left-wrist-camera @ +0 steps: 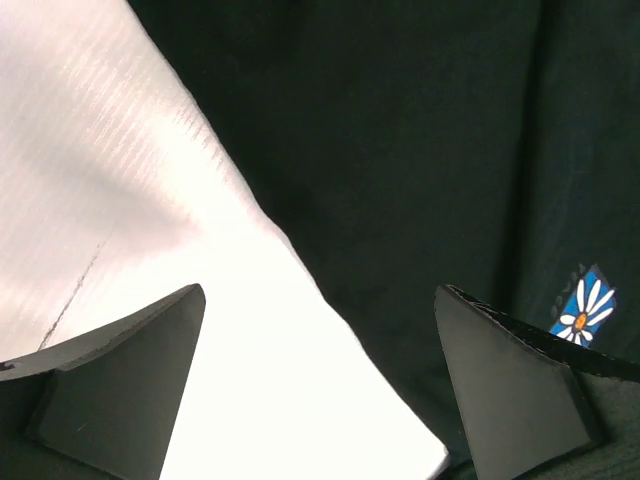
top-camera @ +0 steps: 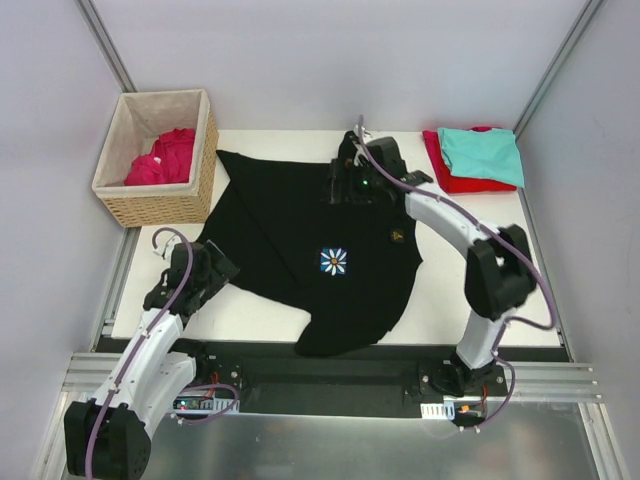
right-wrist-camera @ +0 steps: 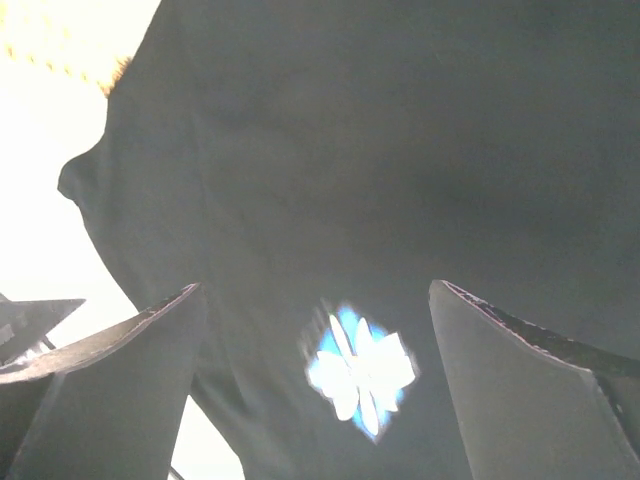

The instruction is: Fold and stack the t-shirts

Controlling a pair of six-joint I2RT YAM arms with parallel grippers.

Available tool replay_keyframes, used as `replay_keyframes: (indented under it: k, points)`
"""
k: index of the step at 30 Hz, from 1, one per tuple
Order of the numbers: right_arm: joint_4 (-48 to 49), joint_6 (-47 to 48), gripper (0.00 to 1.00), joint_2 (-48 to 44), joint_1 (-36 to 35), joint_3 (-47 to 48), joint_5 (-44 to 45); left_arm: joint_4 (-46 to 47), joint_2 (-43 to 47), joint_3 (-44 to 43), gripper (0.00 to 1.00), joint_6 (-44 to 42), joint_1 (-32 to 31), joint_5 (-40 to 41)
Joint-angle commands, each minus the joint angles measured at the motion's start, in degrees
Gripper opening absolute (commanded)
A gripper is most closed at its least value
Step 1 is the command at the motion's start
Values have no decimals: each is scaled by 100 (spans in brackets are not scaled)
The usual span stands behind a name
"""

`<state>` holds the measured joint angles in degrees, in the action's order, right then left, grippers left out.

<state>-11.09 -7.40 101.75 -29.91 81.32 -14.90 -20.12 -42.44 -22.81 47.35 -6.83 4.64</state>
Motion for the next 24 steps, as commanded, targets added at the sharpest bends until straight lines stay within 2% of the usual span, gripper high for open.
replay_keyframes:
  k: [1, 3, 7, 10, 11, 15, 19, 24]
  points:
    - [-68, -86, 97, 923, -41, 1893, -881, -45, 51, -460, 99, -94, -64, 151]
    - [-34, -349, 97, 1731, -41, 2918, -1216, 34, -150, -593, 99, -173, -73, 195]
    - [343, -1209, 97, 3041, -15, 4213, -2173, 559, -511, -769, 99, -174, -90, -76]
    - [1028, -2105, 97, 3762, 55, 4567, -2534, 912, -949, -883, 99, -156, -108, -95]
    - [1404, -2299, 97, 3894, 64, 4621, -2605, 965, -1073, -918, 99, -165, -117, -104]
    - [1865, -2898, 97, 4405, 73, 4753, -2817, 1536, -1767, -997, 99, -192, -213, -104]
    - [1918, -2881, 96, 4467, 91, 4437, -2800, 2055, -2618, -1059, 99, -86, -371, -183]
    - [2006, -2793, 97, 4449, 108, 4059, -2738, 2512, -3165, -1164, 99, -68, -600, 45]
